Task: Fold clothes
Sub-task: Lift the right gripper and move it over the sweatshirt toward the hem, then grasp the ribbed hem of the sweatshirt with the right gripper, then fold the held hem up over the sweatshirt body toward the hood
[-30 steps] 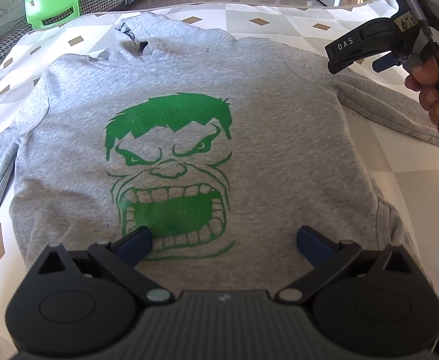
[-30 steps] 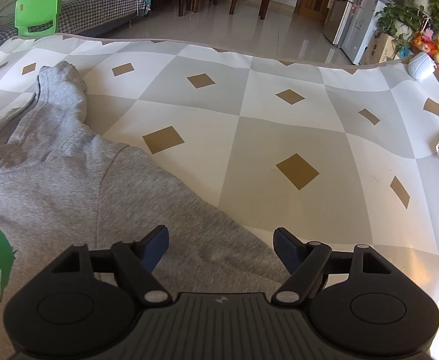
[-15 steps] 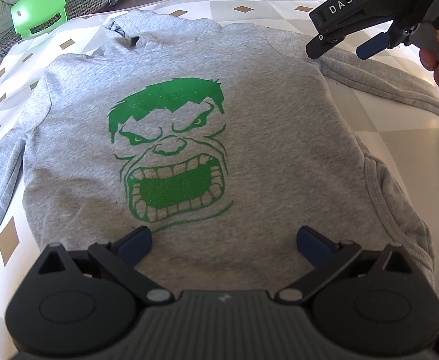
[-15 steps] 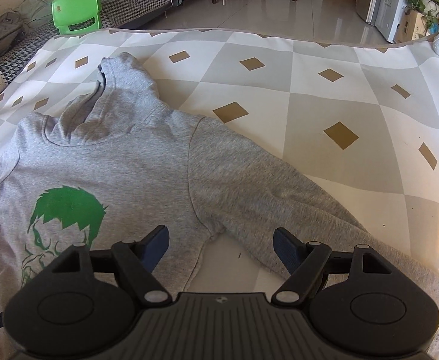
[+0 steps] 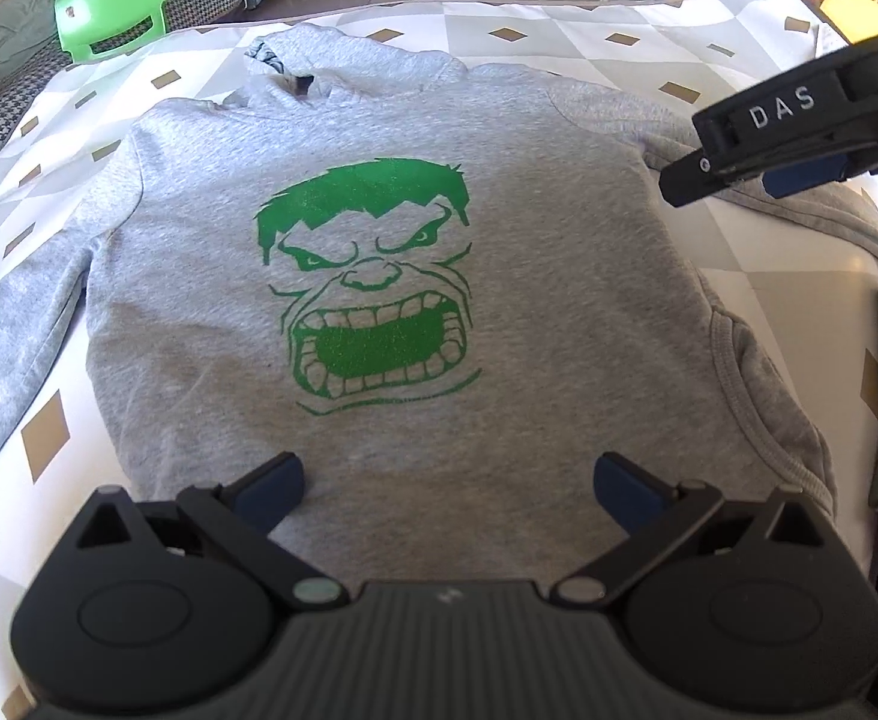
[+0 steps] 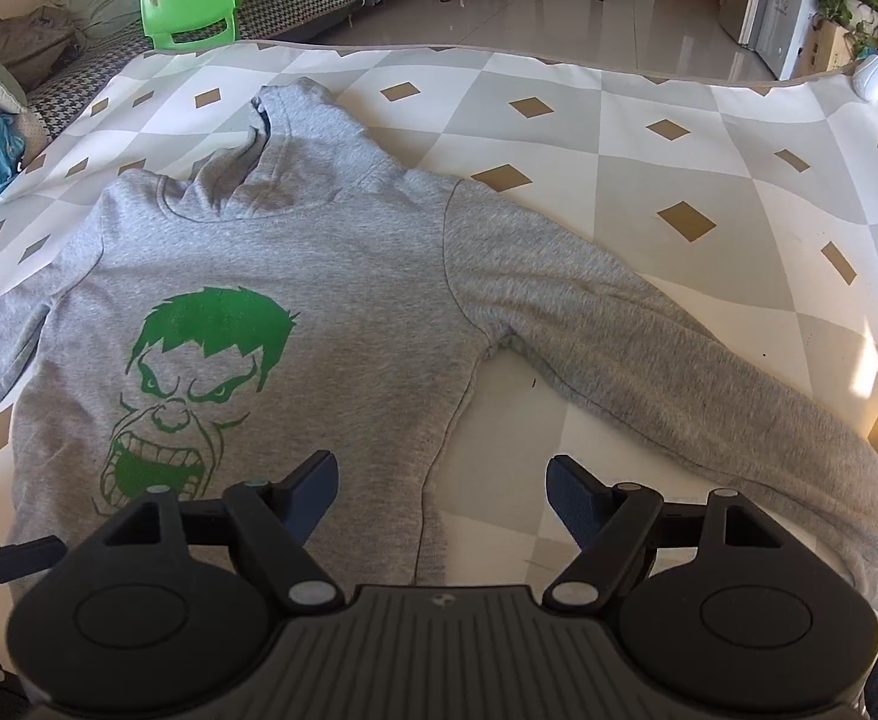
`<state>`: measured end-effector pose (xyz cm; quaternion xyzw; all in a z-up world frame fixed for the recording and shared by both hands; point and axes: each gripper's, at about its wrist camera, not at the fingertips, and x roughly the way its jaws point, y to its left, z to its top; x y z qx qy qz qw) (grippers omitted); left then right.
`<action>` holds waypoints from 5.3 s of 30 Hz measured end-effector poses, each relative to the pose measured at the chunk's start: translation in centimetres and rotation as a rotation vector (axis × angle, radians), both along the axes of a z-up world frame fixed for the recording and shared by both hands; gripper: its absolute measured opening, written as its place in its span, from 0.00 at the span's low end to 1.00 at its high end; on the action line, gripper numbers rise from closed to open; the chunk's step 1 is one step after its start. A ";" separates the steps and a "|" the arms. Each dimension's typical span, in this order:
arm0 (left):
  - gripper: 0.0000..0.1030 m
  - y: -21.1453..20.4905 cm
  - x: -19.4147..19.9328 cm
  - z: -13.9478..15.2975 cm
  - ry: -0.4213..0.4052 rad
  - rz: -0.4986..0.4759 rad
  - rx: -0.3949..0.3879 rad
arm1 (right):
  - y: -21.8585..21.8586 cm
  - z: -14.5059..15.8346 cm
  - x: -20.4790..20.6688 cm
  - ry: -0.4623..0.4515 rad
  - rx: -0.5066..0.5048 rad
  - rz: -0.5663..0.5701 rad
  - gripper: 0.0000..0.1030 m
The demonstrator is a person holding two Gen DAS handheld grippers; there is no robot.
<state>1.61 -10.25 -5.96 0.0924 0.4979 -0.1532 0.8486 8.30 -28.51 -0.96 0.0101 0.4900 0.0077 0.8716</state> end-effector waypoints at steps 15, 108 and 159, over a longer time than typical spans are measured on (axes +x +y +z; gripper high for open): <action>1.00 2.3 -2.6 0.2 0.047 0.103 -0.047 | 2.7 -0.8 -6.2 -0.019 -0.052 -0.004 0.73; 1.00 14.4 -2.5 0.7 0.034 0.551 -0.099 | 17.3 -4.1 -18.7 -0.151 -0.061 0.752 0.59; 1.00 10.3 2.3 1.9 0.061 0.413 -0.001 | 6.6 1.8 -1.4 -0.249 -0.117 0.318 0.11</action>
